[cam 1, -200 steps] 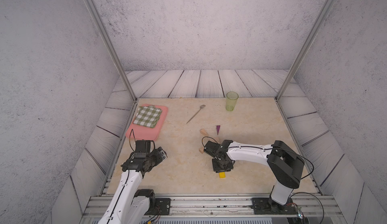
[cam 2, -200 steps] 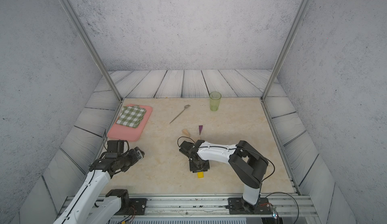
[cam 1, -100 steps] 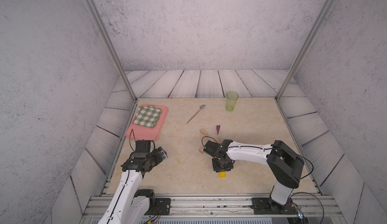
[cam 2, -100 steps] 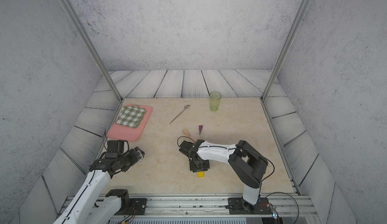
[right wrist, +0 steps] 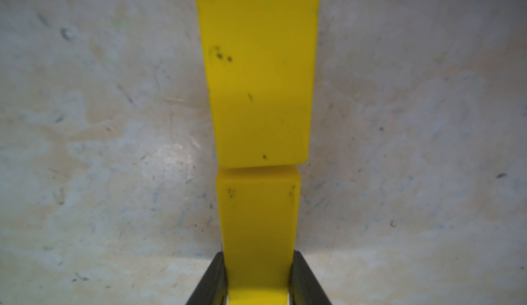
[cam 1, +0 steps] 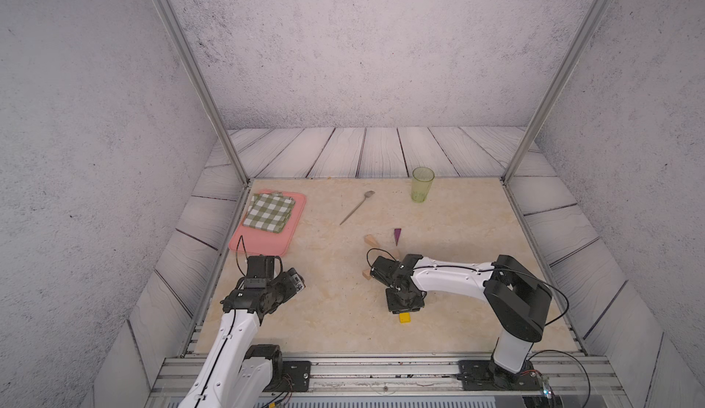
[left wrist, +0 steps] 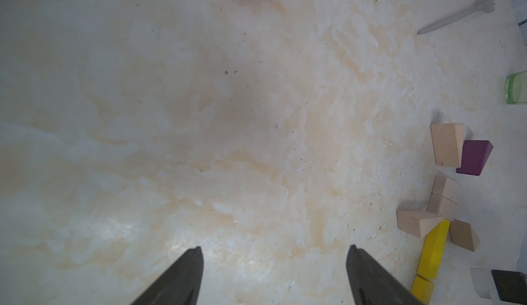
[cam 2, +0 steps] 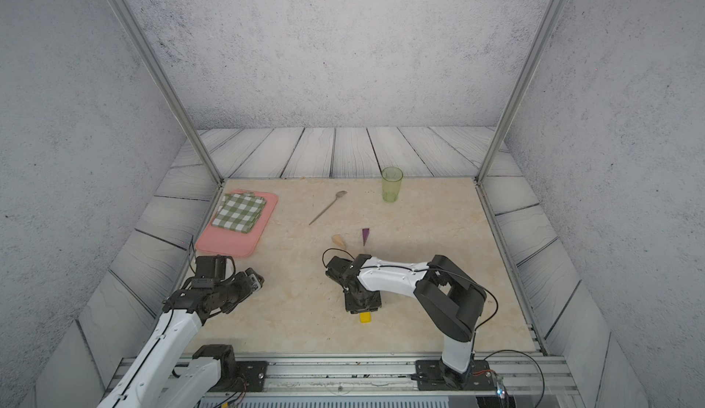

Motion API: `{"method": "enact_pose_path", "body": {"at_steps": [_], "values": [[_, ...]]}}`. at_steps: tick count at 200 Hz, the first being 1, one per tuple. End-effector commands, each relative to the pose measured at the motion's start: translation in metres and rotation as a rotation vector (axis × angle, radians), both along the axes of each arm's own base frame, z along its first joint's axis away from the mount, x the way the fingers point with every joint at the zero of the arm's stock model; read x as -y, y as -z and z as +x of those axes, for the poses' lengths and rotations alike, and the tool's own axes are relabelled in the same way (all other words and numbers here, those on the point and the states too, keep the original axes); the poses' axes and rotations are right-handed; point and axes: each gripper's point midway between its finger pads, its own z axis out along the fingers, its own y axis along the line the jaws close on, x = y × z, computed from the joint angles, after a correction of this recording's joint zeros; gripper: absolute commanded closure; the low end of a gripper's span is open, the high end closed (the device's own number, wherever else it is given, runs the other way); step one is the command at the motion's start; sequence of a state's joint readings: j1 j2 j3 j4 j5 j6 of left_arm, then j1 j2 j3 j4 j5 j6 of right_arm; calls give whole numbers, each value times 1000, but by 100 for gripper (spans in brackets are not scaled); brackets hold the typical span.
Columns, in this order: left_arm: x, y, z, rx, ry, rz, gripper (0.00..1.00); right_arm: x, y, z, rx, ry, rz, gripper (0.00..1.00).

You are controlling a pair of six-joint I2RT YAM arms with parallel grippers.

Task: Assemble a small pinwheel with building blocks
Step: Assemble the building block at the center of the board.

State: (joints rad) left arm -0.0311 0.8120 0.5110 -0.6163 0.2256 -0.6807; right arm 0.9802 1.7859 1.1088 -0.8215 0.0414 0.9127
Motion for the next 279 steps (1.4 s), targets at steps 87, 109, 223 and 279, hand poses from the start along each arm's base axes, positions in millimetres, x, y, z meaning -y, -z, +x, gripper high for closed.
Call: {"method": "enact_pose_path", "body": {"at_steps": [87,109,223,279], "values": [[0,3,-2,0,8,3,14,3,6,6,0,-10,-40,63],[0,3,-2,-2,8,3,15,1,7,5,-8,-17,-38,63],[0,4,-2,-4,8,3,14,4,6,6,-2,-9,-44,57],[1,3,-1,0,10,2,14,-2,-8,10,41,-19,-3,52]]}}
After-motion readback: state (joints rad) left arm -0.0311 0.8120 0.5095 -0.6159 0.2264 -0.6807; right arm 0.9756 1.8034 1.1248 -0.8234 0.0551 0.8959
